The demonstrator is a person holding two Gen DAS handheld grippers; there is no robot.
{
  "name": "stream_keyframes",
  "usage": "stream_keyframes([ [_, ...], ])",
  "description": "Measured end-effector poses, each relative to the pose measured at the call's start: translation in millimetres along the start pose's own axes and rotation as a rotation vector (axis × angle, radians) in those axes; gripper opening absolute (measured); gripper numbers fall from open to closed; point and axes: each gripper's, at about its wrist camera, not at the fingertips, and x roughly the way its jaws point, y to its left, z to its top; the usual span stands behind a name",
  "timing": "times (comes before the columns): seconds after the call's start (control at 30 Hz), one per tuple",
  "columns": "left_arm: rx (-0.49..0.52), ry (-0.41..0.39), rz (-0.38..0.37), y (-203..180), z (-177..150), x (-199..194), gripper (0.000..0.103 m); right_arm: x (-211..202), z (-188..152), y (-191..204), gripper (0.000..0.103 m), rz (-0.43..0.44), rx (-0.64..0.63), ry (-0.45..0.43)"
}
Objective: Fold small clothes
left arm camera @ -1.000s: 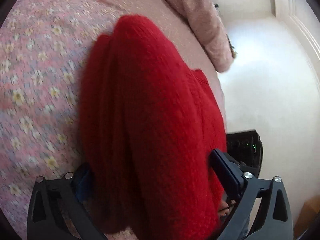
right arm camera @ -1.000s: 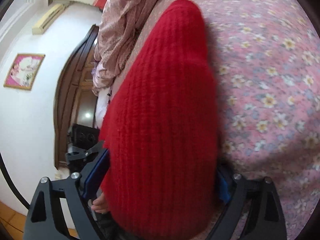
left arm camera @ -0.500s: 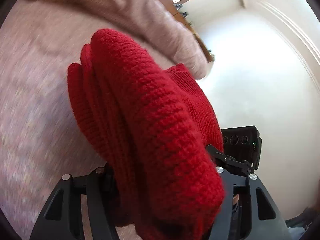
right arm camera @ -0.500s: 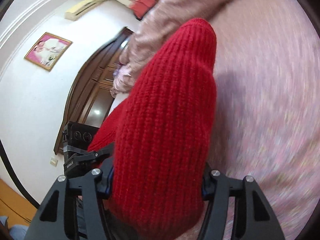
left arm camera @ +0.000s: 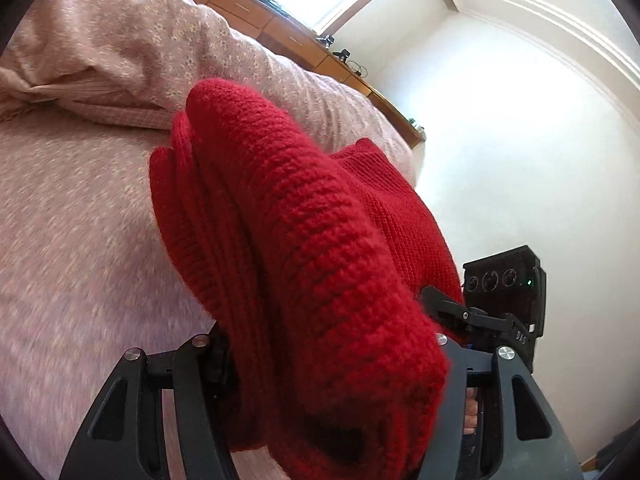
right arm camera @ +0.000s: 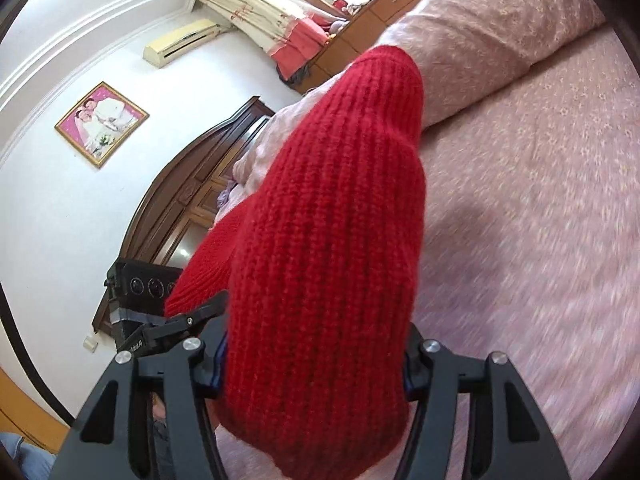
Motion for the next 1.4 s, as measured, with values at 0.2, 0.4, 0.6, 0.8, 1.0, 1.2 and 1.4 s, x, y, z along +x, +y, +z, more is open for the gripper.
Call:
stream_keyframes([
  [0.2,0.004,-0.013,0.023,29.9,15.6,61.0,0.053,25.1,29.5,-60.2,0.063,-0.044,0.040,0.003],
  [0.4,0.068,-0.024,0.038,57.0,5.4,100.6,0.054,42.2,18.0,-110.0,0.064,-0.080,0.083,-0.004],
  [0.6,0.072,-0.027,0.054,58.3,-1.1,95.2,0.056,42.8,13.8,-105.2,0.068,-0.095,0.024,-0.031],
  [0.8,0.065,-0.026,0.058,61.8,2.1,102.7,0.058,37.4,8.1,-108.5,0.068,-0.090,0.020,-0.038],
  [1.0,0.054,-0.026,0.071,63.4,4.7,98.1,0.065,38.2,7.0,-107.3,0.068,-0.088,0.021,-0.042],
  [1.2,0.054,-0.025,0.076,64.8,5.0,99.1,0.066,38.1,7.0,-107.4,0.068,-0.087,0.022,-0.042],
  [1.4,0.049,-0.023,0.075,67.2,5.2,100.2,0.067,38.5,6.7,-107.4,0.068,-0.088,0.021,-0.043],
])
